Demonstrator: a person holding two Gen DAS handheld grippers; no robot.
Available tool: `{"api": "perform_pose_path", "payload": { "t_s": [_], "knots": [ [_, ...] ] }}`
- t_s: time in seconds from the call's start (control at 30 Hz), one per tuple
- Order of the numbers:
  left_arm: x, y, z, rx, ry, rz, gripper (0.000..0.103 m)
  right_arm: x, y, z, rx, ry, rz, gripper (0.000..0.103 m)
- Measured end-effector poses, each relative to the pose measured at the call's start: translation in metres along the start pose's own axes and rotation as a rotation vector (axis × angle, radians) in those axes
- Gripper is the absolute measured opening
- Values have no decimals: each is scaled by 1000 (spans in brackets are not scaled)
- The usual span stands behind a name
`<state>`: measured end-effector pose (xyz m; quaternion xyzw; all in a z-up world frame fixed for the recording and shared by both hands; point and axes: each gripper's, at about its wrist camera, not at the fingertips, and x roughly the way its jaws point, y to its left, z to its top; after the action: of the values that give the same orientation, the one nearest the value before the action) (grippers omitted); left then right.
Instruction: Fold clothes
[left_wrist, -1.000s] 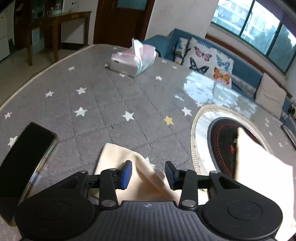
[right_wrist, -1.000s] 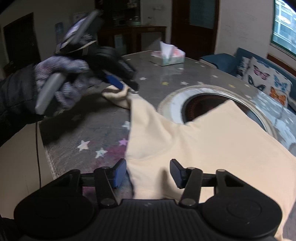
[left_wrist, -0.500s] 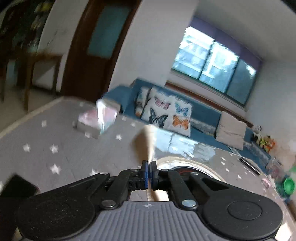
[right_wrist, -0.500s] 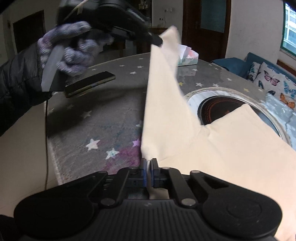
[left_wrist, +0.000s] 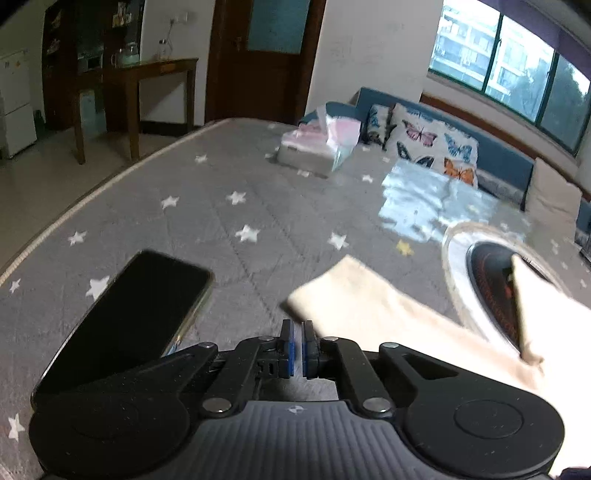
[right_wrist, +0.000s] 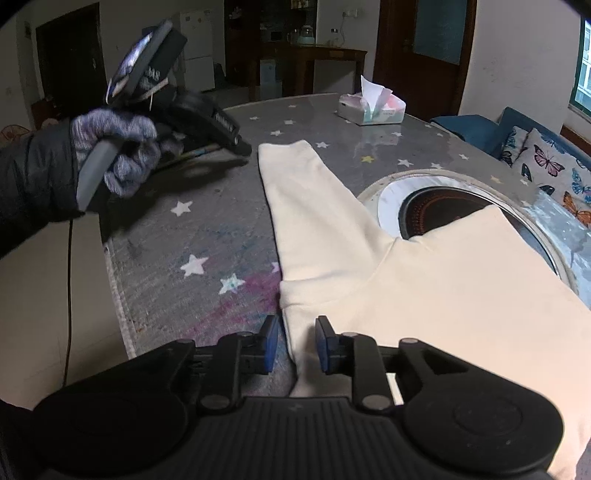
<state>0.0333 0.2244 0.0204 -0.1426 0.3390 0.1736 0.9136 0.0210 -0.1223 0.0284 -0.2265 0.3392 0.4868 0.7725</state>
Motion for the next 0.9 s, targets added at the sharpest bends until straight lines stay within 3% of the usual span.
{"api": "perform_pose_path", "payload": {
  "t_s": [0.1, 0.2, 0.27, 0.33, 0.57, 0.67, 0.77, 0.9],
  "knots": [
    [4, -11, 7, 23, -4, -18, 12, 3, 4, -3, -9, 10, -9, 21],
    [20, -18, 8, 32, 14, -9, 12, 5, 6, -4, -14, 16, -16, 10],
    [28, -19, 8, 29, 15, 4, 8, 5, 6, -4, -12, 18, -20, 7],
    [30, -20, 9, 34, 3, 27, 0, 5, 5, -4, -10, 18, -17, 5],
    [17, -3, -2, 22, -14, 152, 0, 0, 13, -8, -36, 11, 13, 3],
    [11, 10, -6, 14, -9, 169, 0, 0, 10, -8, -21, 4, 20, 4],
    [4, 11, -2, 9, -2, 140, 0, -6, -3, -6, 40, -3, 45, 7],
    [-7, -12, 8, 47, -13, 40, 2, -27, -28, -7, 115, -32, 23, 11]
  ]
}}
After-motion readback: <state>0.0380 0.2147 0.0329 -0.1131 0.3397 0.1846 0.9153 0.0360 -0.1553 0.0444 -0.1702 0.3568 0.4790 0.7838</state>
